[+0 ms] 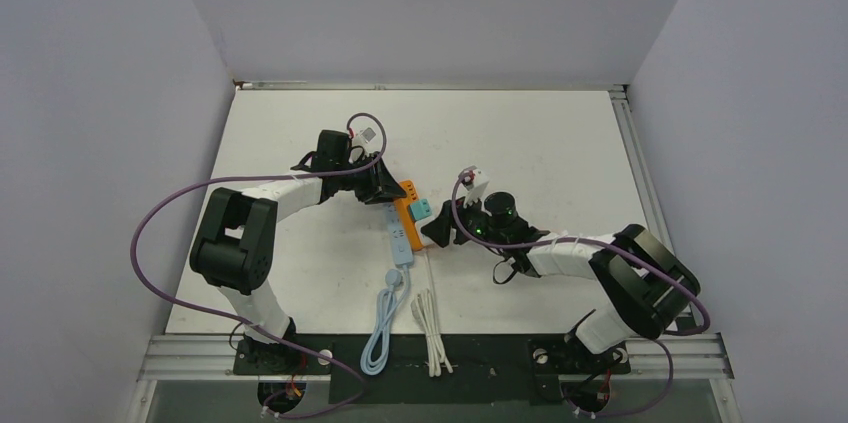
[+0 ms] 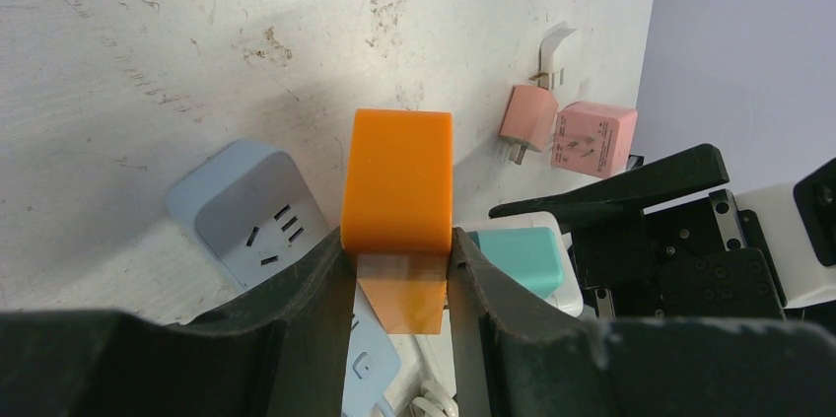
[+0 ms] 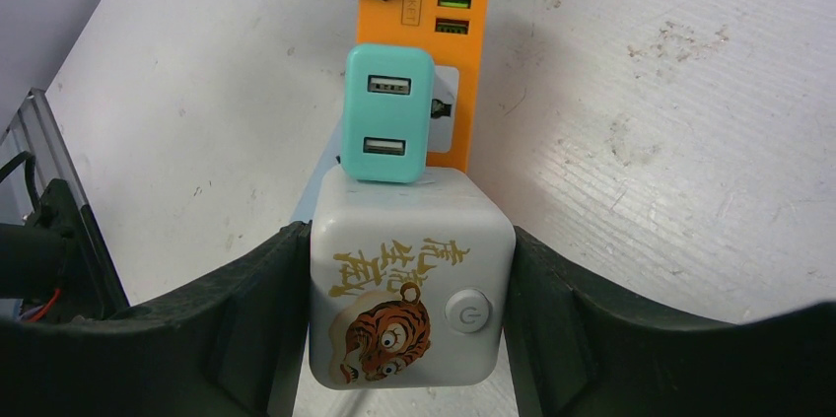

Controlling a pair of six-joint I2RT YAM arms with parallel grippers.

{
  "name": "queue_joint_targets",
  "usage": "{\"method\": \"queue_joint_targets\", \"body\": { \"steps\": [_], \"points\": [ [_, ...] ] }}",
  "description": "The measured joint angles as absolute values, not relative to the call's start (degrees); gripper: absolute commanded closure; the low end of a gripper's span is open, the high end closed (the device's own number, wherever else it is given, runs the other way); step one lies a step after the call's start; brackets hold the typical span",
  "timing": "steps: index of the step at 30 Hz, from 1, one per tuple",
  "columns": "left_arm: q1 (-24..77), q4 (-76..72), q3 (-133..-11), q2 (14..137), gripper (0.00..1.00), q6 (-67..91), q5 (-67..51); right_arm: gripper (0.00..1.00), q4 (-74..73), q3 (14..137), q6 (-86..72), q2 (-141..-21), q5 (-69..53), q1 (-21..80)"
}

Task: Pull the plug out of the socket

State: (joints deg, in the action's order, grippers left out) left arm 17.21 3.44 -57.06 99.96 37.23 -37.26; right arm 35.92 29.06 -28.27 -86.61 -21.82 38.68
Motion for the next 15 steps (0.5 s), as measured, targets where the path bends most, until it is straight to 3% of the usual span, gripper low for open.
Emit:
{"method": "queue_joint_targets", "body": {
  "steps": [15],
  "points": [
    [17.2, 4.4, -57.4, 100.0, 1.0, 37.3, -35.2, 0.95, 31.8, 28.7, -22.3, -81.5, -9.0, 46.0]
  ]
}}
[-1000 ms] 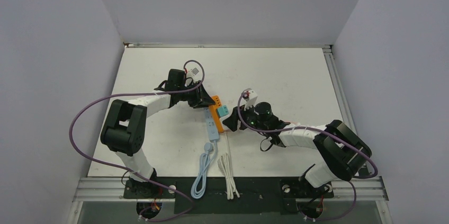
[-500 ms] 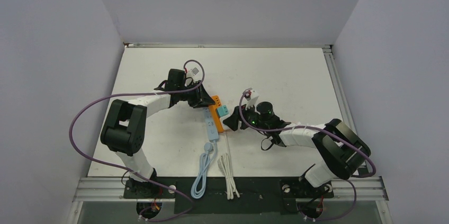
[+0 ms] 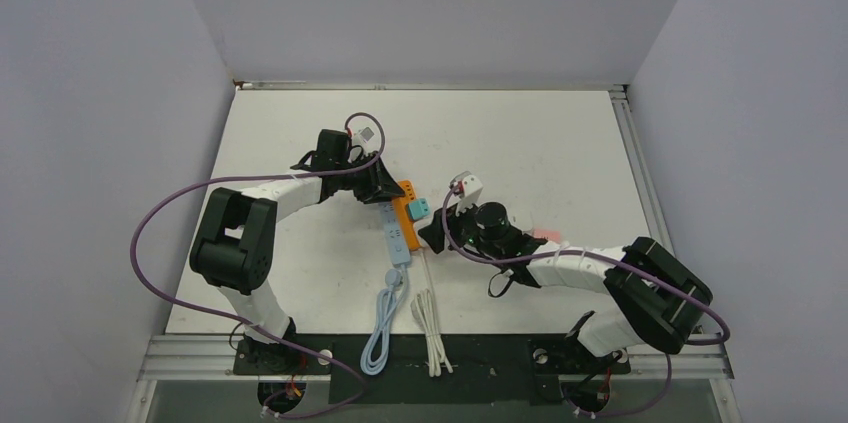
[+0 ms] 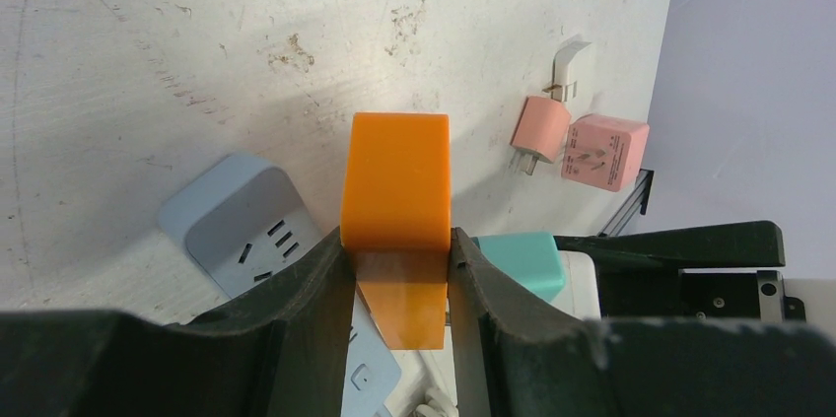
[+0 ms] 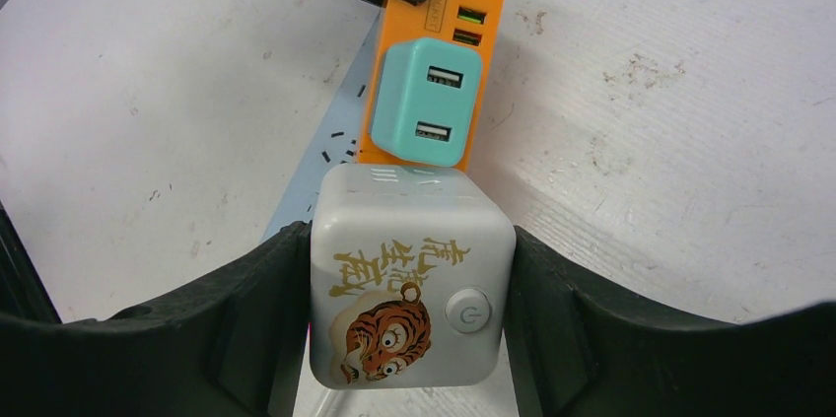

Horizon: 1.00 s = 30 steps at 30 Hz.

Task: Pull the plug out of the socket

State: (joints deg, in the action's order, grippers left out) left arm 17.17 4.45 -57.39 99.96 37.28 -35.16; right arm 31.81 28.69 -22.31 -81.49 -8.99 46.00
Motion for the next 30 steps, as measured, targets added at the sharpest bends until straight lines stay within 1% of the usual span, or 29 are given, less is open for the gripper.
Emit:
{"method": "queue_joint_targets", "body": {
  "steps": [10, 13, 17, 21, 26, 30],
  "points": [
    [17.1, 4.9, -57.6, 100.0, 1.0, 37.3, -34.8, 0.95, 30.2, 28.7, -21.2, -79.8, -5.7, 47.0],
    [17.2, 4.9, -57.6, 100.0, 1.0, 37.3, -34.6, 0.95, 29.8, 27.2, -21.0, -76.9, -3.8, 47.0],
    [17.1, 5.0, -57.6, 99.9, 1.0, 37.4, -34.5, 0.95, 29.5, 24.0, -20.9, -70.0, 0.8, 46.7],
    [17.2, 5.0, -57.6, 99.9, 1.0, 37.4, -34.4, 0.95, 29.0, 22.4, -21.6, -66.0, 4.3, 43.4],
    [17.2, 5.0, -57.6, 99.9, 1.0, 37.4, -34.5, 0.95, 26.3, 22.4, -23.4, -67.6, 6.7, 37.8],
    [17.2, 4.9, -57.6, 99.9, 1.0, 37.4, -34.7, 0.94, 23.6, 23.3, -24.2, -72.2, 7.0, 37.1]
  ]
}}
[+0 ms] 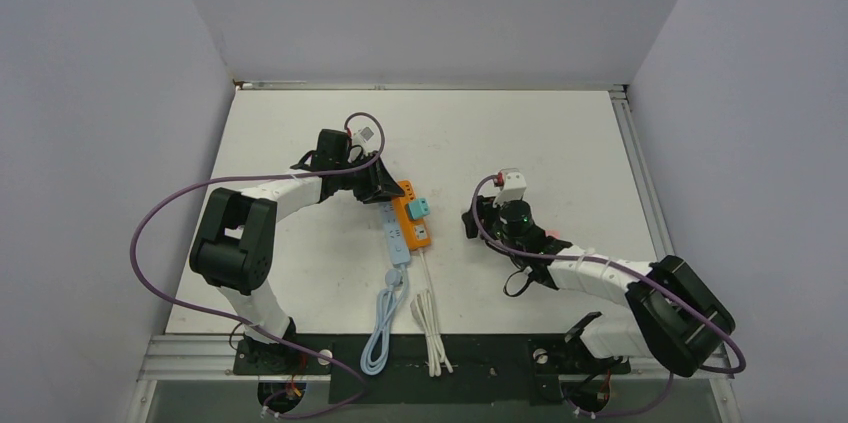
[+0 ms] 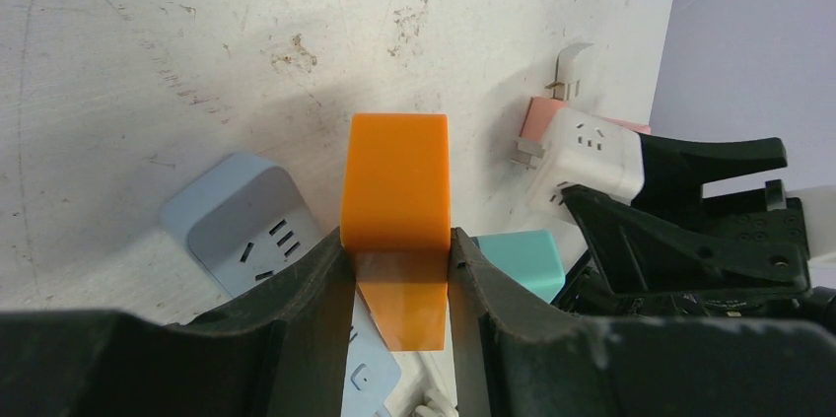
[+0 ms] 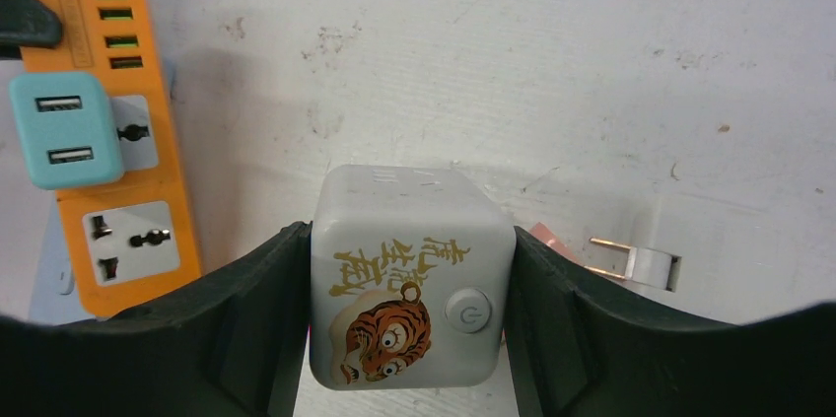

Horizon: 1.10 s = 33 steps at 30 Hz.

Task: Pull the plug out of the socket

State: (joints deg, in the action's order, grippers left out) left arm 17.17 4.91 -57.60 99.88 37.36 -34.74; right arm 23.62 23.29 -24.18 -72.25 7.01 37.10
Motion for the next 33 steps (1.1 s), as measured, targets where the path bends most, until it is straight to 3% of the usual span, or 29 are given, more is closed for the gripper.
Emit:
{"method": "queue_joint_targets", "body": {
  "steps": [5, 15, 33],
  "points": [
    [17.2, 4.9, -57.6, 99.9, 1.0, 37.4, -34.9, 0.8, 21.9, 25.1, -24.6, -76.3, 6.7, 37.1],
    [17.6, 4.7, -57.6, 99.5, 1.0, 37.1, -34.9, 0.39, 20.8, 27.0, -24.5, -78.7, 6.7, 37.1],
    [18.1, 4.4, -57.6, 99.2, 1.0, 36.9, -34.7, 0.01, 20.4, 27.0, -24.4, -75.9, 7.3, 37.2]
  ]
}}
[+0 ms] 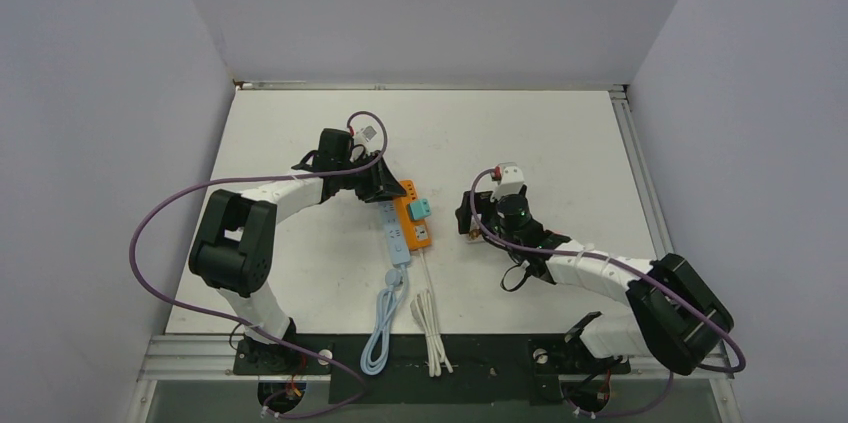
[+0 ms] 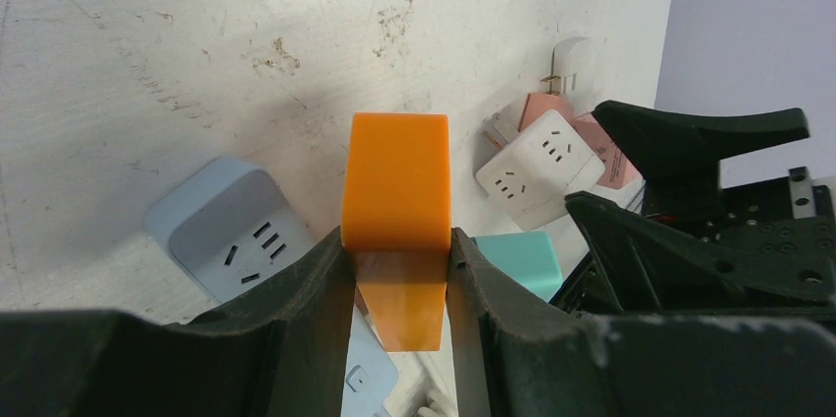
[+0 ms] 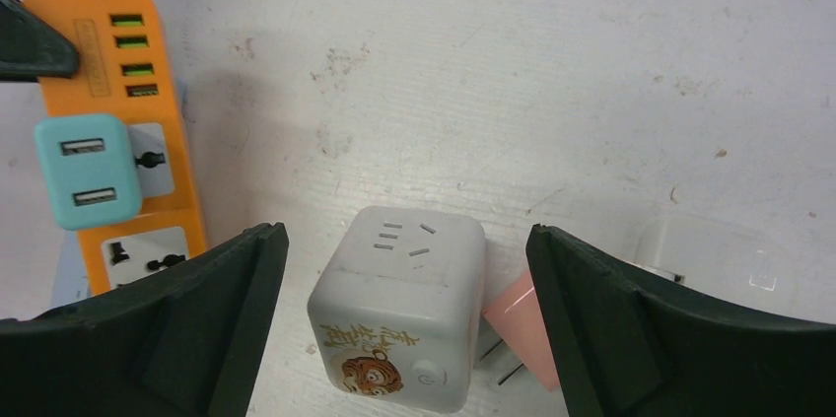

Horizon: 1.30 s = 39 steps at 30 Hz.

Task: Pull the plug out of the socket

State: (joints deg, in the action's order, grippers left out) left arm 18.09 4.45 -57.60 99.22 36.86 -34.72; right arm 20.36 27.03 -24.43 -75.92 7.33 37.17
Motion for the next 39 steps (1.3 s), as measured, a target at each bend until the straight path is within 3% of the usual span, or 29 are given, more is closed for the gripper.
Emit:
{"method": "queue_joint_targets", "body": {
  "steps": [9, 12, 22, 39],
  "points": [
    [18.6, 4.1, -57.6, 98.9, 1.0, 36.8, -34.1, 0.0, 20.8, 27.1, -22.9, -68.1, 6.1, 39.4],
    [18.7, 4.1, -57.6, 98.9, 1.0, 36.8, -34.0, 0.05, 20.5, 28.6, -22.7, -67.9, 4.5, 42.1],
    [18.7, 4.1, -57.6, 98.9, 1.0, 36.8, -33.8, 0.14, 20.3, 40.1, -23.4, -79.8, -3.5, 45.1],
    [18.7, 4.1, -57.6, 98.9, 1.0, 36.9, -33.8, 0.32, 19.1, 44.8, -24.9, -89.8, -5.4, 47.7]
  ]
}}
